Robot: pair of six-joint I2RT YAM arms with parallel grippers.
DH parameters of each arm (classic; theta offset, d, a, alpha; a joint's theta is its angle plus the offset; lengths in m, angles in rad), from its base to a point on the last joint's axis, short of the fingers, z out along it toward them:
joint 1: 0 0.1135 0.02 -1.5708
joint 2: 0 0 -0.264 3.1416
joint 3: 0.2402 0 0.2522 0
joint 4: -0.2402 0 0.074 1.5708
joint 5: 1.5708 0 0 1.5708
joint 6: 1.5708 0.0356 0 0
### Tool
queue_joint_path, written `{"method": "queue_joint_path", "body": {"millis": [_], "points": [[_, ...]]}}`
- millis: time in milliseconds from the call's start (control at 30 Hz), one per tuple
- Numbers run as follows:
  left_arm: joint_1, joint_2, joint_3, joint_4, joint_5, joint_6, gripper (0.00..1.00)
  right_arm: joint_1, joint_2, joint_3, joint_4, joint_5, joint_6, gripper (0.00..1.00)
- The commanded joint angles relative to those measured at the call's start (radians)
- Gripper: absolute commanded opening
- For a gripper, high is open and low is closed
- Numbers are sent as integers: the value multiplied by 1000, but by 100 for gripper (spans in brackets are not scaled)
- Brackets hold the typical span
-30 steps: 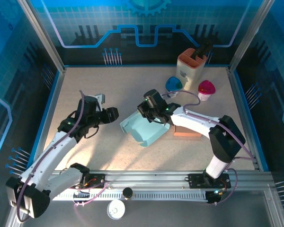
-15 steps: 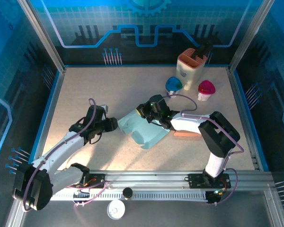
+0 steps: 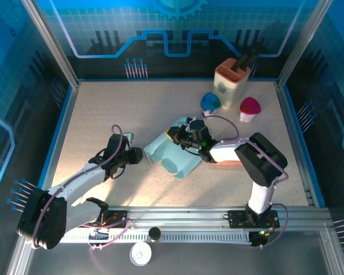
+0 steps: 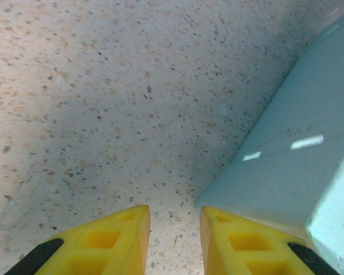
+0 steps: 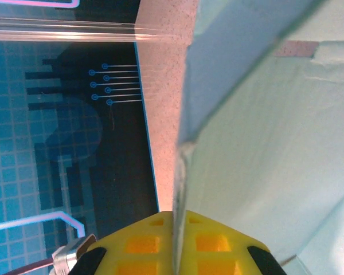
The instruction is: Fold the paper box
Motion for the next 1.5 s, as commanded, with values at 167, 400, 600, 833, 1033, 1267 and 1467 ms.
{"method": "queue_joint_path", "body": {"millis": [167, 400, 600, 833, 1033, 1267, 1467], "points": [[-43, 8, 16, 29, 46, 33, 31, -23, 80, -20, 110, -66, -12, 0], [-119, -32, 12, 20, -17, 46, 36, -29, 87, -16, 121, -82, -6, 0], [-149, -22, 31, 15, -45, 65, 41, -28, 77, -14, 115, -94, 0, 0], [-182, 36, 91, 7, -70, 130, 39, -19, 60, -6, 99, -104, 32, 0], [-193, 70, 102, 44, -79, 179, 32, -19, 23, -8, 53, -97, 28, 0], [-220, 141, 103, 97, -103, 170, 34, -11, 49, -14, 107, -94, 63, 0], [-248, 130, 78, 140, -129, 164, 37, -14, 53, -6, 103, -89, 57, 0]]}}
